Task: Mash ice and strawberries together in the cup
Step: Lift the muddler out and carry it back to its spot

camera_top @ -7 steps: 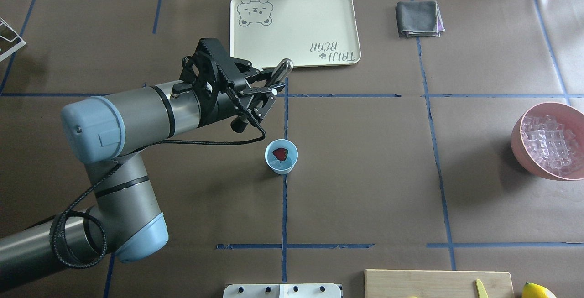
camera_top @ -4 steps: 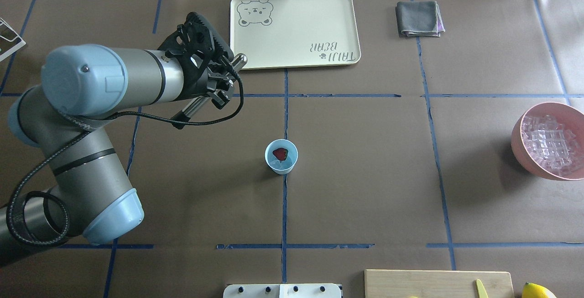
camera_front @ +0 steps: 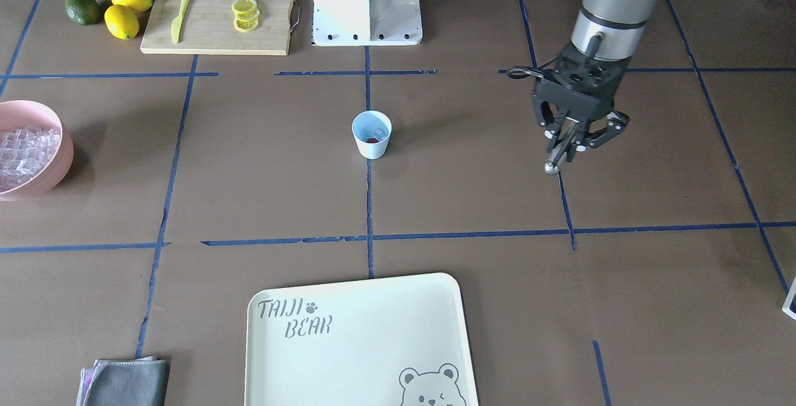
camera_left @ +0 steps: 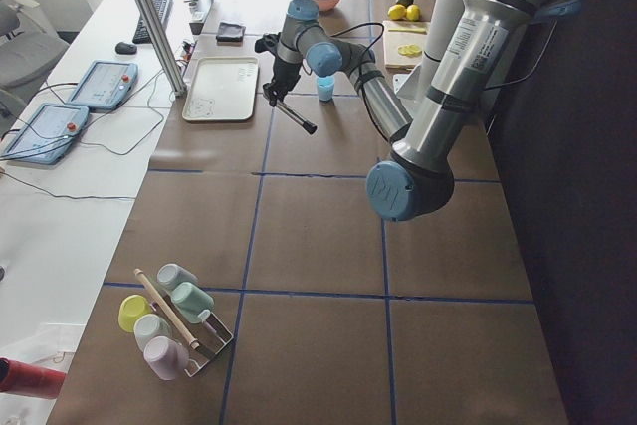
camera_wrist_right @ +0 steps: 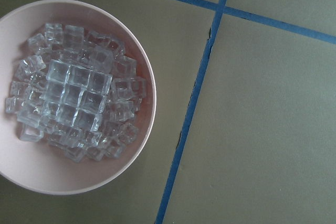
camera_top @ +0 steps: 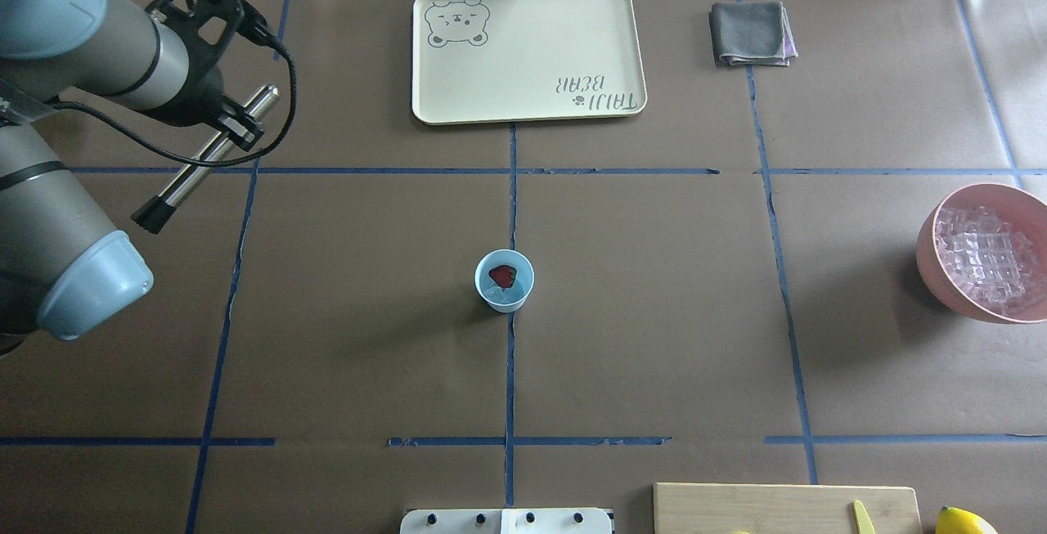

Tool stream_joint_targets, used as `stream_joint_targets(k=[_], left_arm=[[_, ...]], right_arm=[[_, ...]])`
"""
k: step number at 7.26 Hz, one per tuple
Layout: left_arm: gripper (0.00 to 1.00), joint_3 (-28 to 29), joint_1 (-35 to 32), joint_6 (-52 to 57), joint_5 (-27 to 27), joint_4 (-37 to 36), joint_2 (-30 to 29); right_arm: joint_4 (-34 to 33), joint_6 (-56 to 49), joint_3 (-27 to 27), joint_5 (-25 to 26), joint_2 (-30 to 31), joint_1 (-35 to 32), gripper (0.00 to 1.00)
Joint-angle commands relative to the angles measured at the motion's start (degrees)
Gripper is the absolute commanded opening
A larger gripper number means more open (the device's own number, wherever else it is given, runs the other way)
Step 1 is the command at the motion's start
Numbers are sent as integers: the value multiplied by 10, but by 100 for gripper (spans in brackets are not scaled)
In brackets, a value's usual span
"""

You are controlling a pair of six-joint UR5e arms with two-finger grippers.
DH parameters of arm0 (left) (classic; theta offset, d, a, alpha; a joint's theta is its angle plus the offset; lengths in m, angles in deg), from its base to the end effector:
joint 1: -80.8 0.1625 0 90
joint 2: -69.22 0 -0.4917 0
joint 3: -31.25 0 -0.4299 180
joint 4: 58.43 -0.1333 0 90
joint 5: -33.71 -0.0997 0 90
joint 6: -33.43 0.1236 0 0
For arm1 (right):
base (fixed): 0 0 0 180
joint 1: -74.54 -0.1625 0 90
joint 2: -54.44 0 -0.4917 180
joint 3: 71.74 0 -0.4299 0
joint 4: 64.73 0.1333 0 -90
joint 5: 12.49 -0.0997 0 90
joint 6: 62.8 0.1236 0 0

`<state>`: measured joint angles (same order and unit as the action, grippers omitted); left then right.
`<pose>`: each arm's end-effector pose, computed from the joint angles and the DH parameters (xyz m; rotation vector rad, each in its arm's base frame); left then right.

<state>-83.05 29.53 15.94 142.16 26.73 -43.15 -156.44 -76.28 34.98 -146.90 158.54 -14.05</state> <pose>0.3236 -0.5540 0.3254 0.4979 0.6179 0.4688 0.0367 -0.4118 0.7064 0.0968 -0.7714 -0.2529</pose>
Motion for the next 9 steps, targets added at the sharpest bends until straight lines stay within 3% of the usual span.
stream_joint_targets(k=[1, 2, 4, 5, 6, 9], left_arm=[[3, 2, -66, -4, 18, -13, 90], [2, 8, -91, -6, 35, -14, 114], [1, 56, -157, -8, 138, -7, 158], [1, 70, -166, -9, 147, 4, 168], [1, 93, -166, -10, 147, 67, 198], [1, 234, -164, -70, 147, 307, 244]], right_arm=[[0, 0, 0, -1, 0, 0, 100], [0, 0, 0, 0, 0, 0, 100], [0, 0, -1, 0, -2, 0, 100], [0, 0, -1, -1, -1, 0, 100], [0, 0, -1, -1, -1, 0, 100], [0, 0, -1, -1, 0, 0, 100]])
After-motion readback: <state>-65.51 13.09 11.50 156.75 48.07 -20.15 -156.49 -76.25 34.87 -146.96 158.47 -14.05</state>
